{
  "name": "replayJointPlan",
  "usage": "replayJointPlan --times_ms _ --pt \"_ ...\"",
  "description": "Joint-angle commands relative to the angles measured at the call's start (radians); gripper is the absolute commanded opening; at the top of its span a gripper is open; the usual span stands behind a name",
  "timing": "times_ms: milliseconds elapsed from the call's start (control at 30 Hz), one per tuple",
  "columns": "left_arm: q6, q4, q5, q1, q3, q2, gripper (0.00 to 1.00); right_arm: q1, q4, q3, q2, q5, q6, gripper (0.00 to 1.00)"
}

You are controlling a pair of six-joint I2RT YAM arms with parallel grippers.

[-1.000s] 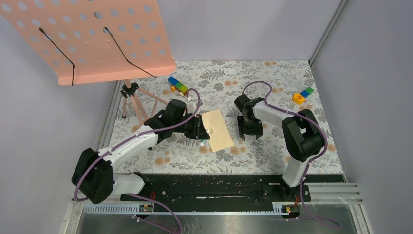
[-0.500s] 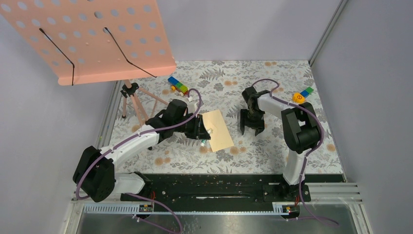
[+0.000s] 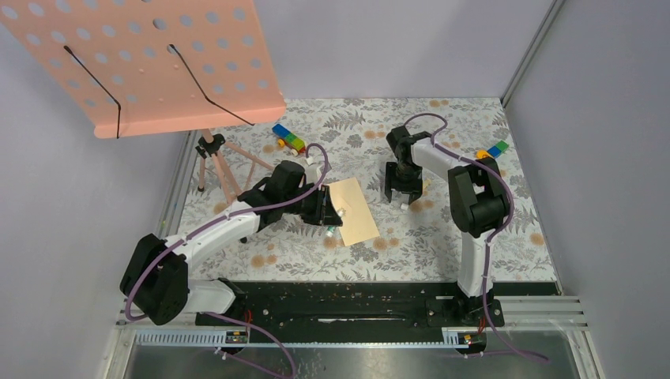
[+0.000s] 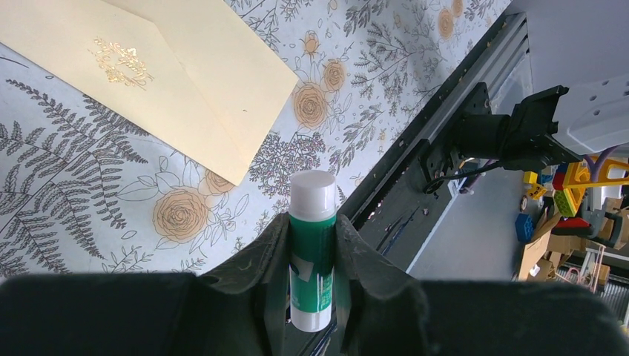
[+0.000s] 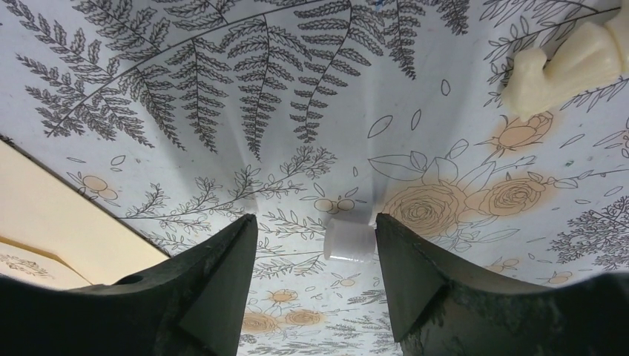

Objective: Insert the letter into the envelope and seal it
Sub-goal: Adjust the solid glue cap at the center of the board.

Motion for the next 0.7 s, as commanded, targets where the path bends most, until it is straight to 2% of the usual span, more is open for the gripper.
replayJointPlan --times_ms 0,200,433,667 --pt "0.015 0.04 0.03 0.005 0.044 0.018 0.0 -0.005 -0.05 0.048 0.014 0.035 0.001 0.65" --pt "0.015 0.04 0.035 0.004 0.047 0.019 0.0 -0.005 -0.079 0.041 -0.005 0.041 0.006 0.67" --pt "0.003 0.058 0.045 0.003 0.027 0.02 0.0 -0.008 -0.073 -0.039 -0.056 0.13 0.12 0.65" --pt "0.006 0.058 0.053 0.003 0.029 0.026 0.0 -0.009 -0.047 -0.073 -0.075 0.108 0.225 0.62"
